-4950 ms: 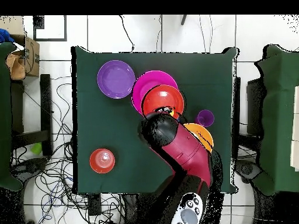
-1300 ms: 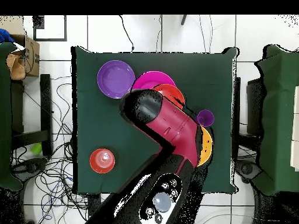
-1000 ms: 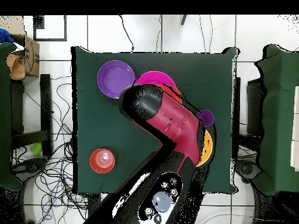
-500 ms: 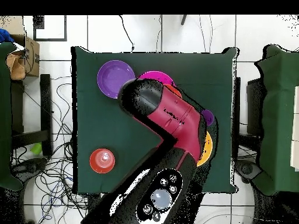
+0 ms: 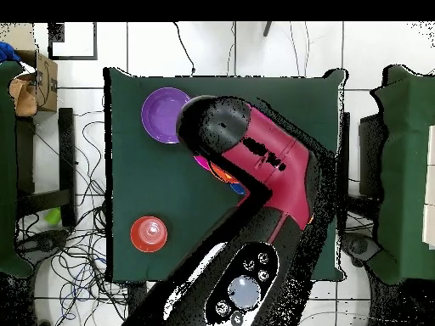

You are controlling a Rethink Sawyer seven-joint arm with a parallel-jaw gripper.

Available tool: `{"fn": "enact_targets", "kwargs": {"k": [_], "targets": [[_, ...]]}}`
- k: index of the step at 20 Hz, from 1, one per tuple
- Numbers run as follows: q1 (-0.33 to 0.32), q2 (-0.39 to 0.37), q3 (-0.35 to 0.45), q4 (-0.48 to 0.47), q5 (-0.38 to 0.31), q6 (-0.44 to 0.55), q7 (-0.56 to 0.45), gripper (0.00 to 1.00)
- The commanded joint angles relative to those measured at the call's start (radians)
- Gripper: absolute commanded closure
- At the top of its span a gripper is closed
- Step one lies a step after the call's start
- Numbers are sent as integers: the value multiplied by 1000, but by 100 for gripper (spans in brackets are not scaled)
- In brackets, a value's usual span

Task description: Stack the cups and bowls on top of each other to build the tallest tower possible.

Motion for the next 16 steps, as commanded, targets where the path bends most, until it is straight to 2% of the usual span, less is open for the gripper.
{"fn": "enact_targets", "kwargs": {"k": [1, 4, 16], "targets": [[-55, -45, 32, -71, -103, 164, 66, 0], [-65, -71, 18, -82, -145, 164, 2, 0], [-150, -146, 131, 0, -190, 47, -109, 0]]}}
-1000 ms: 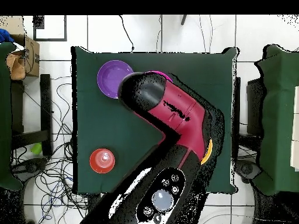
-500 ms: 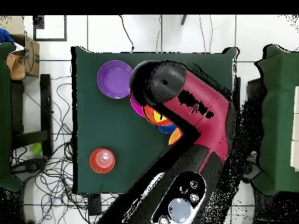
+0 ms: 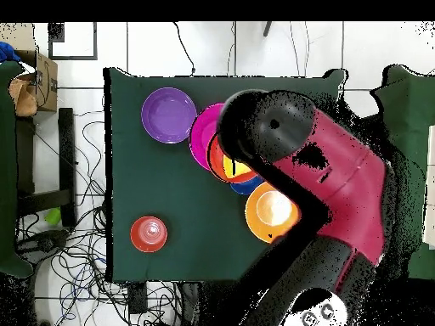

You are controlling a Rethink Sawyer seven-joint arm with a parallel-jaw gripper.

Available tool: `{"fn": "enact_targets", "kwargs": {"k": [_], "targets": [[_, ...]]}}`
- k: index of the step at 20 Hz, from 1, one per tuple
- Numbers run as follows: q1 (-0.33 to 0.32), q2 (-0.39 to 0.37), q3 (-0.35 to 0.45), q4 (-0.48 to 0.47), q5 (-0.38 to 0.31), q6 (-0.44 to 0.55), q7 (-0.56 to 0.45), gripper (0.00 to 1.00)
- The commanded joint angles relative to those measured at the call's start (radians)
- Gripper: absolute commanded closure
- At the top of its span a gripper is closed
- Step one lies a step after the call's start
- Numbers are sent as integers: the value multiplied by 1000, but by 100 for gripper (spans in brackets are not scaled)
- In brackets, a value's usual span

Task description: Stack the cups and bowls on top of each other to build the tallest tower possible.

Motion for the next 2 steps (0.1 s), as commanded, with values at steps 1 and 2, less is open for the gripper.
{"fn": "enact_targets", "kwargs": {"k": [1, 2], "targets": [[-62, -34, 169, 71, -89, -45, -120, 0], [-70, -37, 179, 75, -92, -52, -128, 0]]}}
